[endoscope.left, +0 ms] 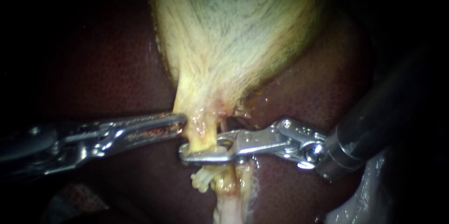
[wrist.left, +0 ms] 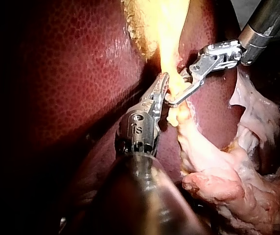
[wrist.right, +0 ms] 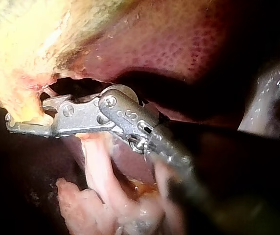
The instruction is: Going back third clip left tube
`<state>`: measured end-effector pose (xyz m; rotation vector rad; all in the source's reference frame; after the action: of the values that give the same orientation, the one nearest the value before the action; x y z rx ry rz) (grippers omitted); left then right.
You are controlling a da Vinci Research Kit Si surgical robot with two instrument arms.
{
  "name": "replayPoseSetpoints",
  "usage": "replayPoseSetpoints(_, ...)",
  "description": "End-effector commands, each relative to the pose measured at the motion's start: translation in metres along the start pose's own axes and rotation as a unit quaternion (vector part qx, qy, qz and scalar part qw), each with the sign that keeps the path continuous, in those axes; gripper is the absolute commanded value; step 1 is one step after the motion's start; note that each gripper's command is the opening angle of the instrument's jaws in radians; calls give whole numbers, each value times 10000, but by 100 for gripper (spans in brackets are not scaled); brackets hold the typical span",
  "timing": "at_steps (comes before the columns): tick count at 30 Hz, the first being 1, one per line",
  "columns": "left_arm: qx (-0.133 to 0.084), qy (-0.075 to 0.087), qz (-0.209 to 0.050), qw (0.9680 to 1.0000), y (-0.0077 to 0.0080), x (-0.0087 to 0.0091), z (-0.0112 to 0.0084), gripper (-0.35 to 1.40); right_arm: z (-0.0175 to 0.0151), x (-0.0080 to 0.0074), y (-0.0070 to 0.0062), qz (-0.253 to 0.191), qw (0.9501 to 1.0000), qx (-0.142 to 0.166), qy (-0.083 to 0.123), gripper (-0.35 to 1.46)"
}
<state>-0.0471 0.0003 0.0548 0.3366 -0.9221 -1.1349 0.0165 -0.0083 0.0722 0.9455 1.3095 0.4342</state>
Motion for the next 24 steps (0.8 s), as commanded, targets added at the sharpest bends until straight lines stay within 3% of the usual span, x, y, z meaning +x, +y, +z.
replayPoseSetpoints(1,1,0,0,10000,0,0,0,-35,0,0,0,-3,10000,0,-1,-35)
replayPoseSetpoints(6,-1,-1,-2,10000,-1,0,-1,-35,1,-3,-1,46,10000,3,-2,-35)
replayPoseSetpoints(17,7,-28,-10,10000,-5,-2,-3,-35,4,-5,-1,599,9982,3,43,-35)
replayPoseSetpoints(20,12,-42,-12,10000,-6,-3,-3,-35,5,-6,0,625,9980,-1,45,0)
replayPoseSetpoints(24,18,-55,-14,10000,-6,-3,-4,-35,7,-9,-2,702,9975,-57,76,32)
